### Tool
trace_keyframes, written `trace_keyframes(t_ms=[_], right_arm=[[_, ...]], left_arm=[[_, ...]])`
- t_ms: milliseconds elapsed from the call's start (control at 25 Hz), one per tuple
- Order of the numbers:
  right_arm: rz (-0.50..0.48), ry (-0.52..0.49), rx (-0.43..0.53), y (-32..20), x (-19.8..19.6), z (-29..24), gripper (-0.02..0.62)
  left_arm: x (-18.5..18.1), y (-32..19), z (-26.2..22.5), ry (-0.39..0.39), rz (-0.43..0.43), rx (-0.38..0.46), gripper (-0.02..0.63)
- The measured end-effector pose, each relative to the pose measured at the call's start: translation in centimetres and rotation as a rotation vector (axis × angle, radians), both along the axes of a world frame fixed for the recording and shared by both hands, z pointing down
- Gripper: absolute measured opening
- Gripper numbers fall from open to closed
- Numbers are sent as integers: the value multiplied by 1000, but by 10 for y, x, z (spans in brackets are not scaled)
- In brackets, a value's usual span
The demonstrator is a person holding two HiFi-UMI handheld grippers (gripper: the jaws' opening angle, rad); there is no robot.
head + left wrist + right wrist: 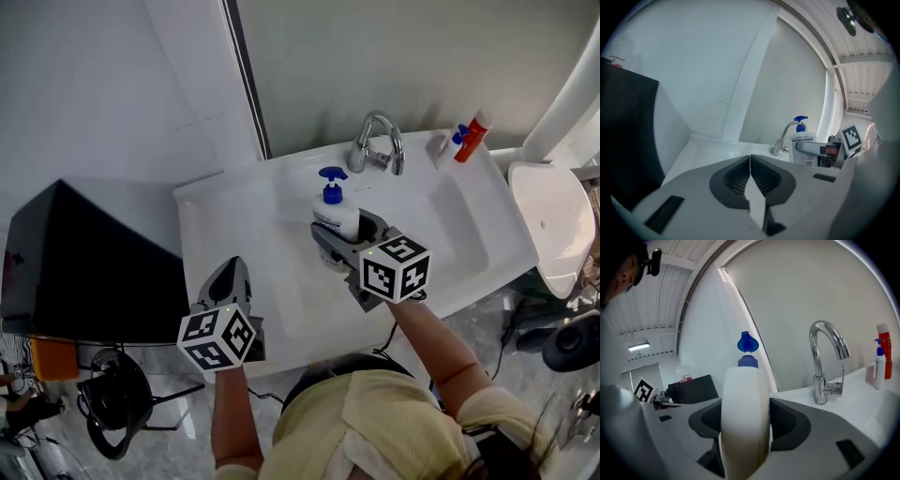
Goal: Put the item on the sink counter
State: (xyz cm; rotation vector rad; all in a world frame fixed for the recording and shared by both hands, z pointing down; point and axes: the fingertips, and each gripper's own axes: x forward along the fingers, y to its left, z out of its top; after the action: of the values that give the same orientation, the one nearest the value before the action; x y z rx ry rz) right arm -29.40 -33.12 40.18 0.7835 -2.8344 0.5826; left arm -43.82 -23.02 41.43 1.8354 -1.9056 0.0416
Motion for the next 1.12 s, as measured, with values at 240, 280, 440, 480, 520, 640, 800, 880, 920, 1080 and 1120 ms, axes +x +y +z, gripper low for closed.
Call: trace_keyframes(t_ms=[240,280,440,480,520,640,800,880,920,1080,1120], right_arm=[[7,-25,54,-36,-7,-2,279],[10,-27,63,-42,-8,-1,279],[16,-46,79,-60,-16,4,279],[19,-51,81,-64,-18,6,279],[24,-55,85,-68,-20,8,279],[48,-60,112,-80,-24,14,279],[77,-50,164,-93,-29,21,279],[82,-46,194,-99,-34,23,279],[82,-44,213,-102,-37,23,279],[86,-41,287,-114,-47,21,279],[87,-41,298,-117,-49,22,279]], left_arm=[[9,-19,2,-5,-21,-1,38],[10,-23,3,-5,-25,-4,38],[5,-35,5,-6,-43,-15,38],[3,-37,5,-6,-47,-17,38],[2,-38,6,-5,-52,-18,38],[-2,-43,10,4,-71,-18,38],[-6,-50,15,13,-85,-21,38],[-7,-54,18,11,-86,-25,38],[-7,-56,19,10,-87,-27,38],[-9,-63,23,9,-92,-31,38],[-9,-65,24,8,-94,-31,38]])
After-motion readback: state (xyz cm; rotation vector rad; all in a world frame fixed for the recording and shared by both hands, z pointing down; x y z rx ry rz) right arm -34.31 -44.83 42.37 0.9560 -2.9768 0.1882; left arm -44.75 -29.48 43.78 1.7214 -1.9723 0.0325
